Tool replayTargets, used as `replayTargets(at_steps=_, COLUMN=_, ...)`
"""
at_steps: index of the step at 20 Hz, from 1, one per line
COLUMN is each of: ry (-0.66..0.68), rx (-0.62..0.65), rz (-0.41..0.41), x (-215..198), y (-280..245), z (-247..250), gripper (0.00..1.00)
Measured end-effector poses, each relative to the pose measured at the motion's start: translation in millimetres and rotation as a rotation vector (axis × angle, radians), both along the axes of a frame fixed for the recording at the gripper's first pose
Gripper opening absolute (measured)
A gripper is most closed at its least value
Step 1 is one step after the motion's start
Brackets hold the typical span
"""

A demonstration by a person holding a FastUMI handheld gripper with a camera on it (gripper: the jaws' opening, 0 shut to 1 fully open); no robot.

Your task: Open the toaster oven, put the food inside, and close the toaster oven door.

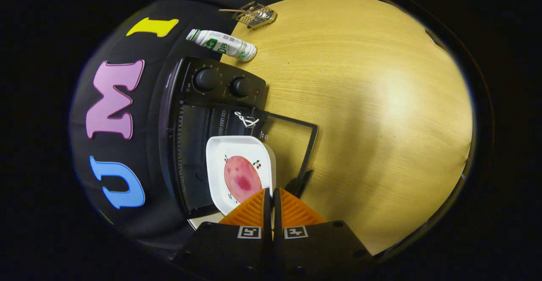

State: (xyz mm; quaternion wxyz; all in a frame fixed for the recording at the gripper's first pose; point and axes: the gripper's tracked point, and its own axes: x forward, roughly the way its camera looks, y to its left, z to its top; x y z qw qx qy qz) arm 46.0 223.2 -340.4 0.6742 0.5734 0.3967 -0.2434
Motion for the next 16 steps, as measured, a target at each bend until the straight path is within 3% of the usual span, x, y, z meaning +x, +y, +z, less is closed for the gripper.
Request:
replayTargets(at_steps=6, ry=0.012, rx=0.017, rz=-0.166, x=56.7, y=17.7, z=-11.7, gripper=0.05)
replayTargets(at_steps=12, ry=0.012, rx=-0.004, rz=-0.228, x=91.7, y=22.1, z=-17.7, gripper=0.05)
replayTargets(at_steps=16, ry=0.010, rx=0.026, rz=-0.225, x=109.7, y=32.7, z=-23.7, gripper=0.05)
